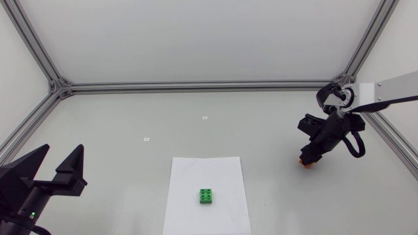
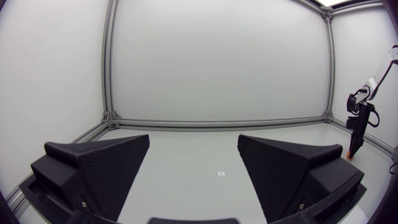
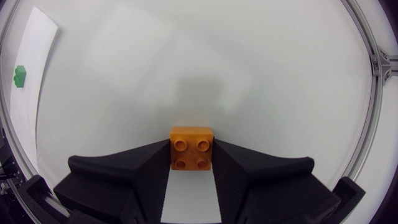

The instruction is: Pick up the orange 2x2 brick with the right arm and stack it on top of the green 2x2 brick in the center

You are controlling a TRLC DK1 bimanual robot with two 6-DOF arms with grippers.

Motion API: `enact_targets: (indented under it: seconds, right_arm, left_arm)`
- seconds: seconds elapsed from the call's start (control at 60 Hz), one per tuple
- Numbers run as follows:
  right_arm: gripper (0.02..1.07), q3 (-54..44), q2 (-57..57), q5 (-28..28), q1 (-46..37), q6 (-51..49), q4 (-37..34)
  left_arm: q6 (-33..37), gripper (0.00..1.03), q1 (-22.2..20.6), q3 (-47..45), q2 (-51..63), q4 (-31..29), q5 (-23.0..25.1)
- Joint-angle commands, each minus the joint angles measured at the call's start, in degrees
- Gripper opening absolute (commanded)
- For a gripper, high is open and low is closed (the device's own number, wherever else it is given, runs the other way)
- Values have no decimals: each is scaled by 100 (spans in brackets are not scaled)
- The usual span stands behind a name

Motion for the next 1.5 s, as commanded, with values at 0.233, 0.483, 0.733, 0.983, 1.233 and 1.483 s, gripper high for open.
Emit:
enact_targets:
  seconds: [0.233,0.483,0.733,0.983,1.233,1.483]
  right_arm:
    - [8,-80,-1310,-35,620,-250,-658]
    - [8,-230,-2039,9,1798,-65,-948]
    - [8,-511,-2136,316,3547,357,-921]
    - [8,-63,-1749,26,4417,427,-851]
    - [8,183,-1292,26,5015,427,-552]
    - [8,429,-853,-114,5287,49,-332]
  left_arm:
    - [73,99,14,-235,-45,-84,25]
    - [73,99,14,-235,-45,-84,25]
    - [73,99,14,-235,-45,-84,25]
    - [73,99,22,-235,-45,-84,25]
    - [73,99,14,-235,-45,-84,25]
    - [73,99,14,-235,-45,-76,25]
